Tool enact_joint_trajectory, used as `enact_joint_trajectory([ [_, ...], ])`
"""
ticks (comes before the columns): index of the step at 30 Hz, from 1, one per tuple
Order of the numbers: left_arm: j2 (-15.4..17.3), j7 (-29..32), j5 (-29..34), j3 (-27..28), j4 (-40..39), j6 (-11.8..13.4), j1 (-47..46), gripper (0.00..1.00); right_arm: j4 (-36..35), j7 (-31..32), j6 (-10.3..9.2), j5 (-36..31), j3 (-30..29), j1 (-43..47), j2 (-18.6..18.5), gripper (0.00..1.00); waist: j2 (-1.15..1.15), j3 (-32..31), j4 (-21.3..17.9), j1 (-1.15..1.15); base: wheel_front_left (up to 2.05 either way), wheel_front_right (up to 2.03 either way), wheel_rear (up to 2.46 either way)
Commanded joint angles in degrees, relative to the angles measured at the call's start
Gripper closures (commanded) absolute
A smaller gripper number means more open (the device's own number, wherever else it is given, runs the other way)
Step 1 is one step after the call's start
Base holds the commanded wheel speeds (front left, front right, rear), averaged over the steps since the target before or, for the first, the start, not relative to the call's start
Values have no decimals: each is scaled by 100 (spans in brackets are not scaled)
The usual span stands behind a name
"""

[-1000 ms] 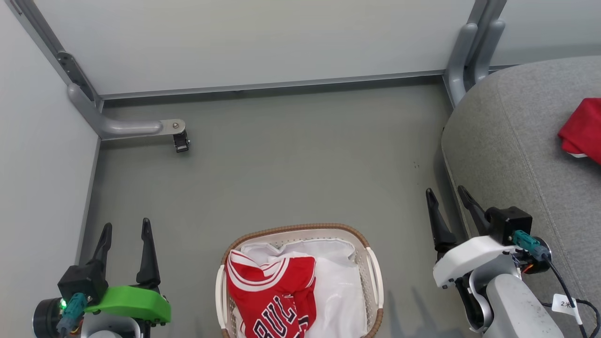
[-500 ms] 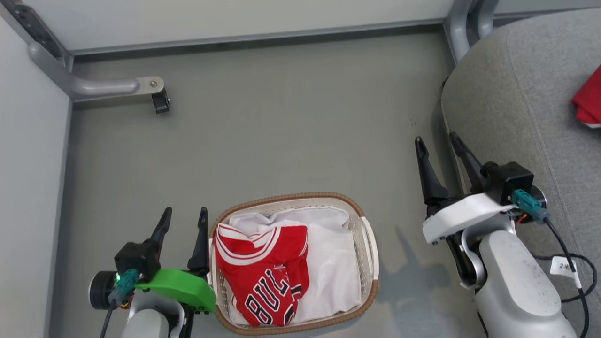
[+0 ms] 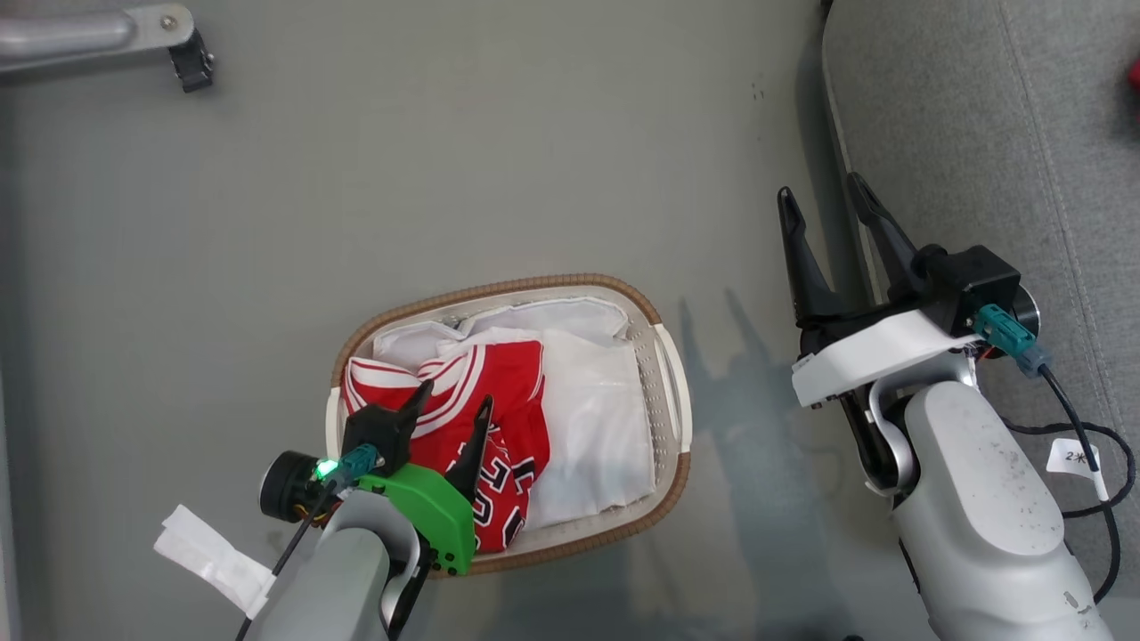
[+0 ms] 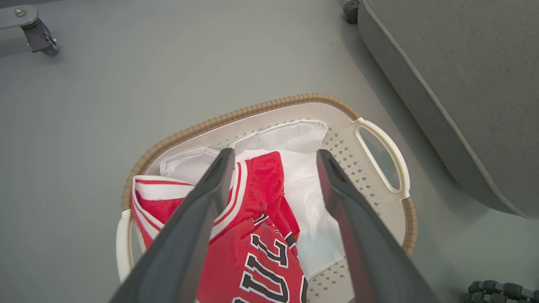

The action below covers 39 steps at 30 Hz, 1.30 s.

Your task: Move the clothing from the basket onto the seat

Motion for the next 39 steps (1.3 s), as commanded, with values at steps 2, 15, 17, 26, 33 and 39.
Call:
enact_joint_trajectory([
  [2,67,-3,-107,-175,272,-14,-280,0,-25,-28,-8,-31,26,-172,-16,0,0,549,-218,0,0,0,0],
  [15,236,-3,-1,-851,1765,-14,-1324,0,-78,-28,-8,33,175,-386,-17,0,0,1124,-309,0,0,0,0],
  [17,231,-3,50,-948,1973,-13,-1526,0,-102,-28,-8,39,199,-434,-16,0,0,1199,-327,0,0,0,0],
  [26,139,126,577,-1519,2742,56,-2287,0,-159,-28,-8,113,265,-477,-16,0,0,1545,-415,0,0,0,0],
  [33,155,711,884,-1878,2951,234,-2662,0,-158,-28,-8,222,377,-539,-17,0,0,1746,-549,0,0,0,0],
  [39,248,1291,982,-2028,3002,297,-2840,0,-188,-28,-8,354,467,-577,-16,0,0,1907,-681,0,0,0,0],
])
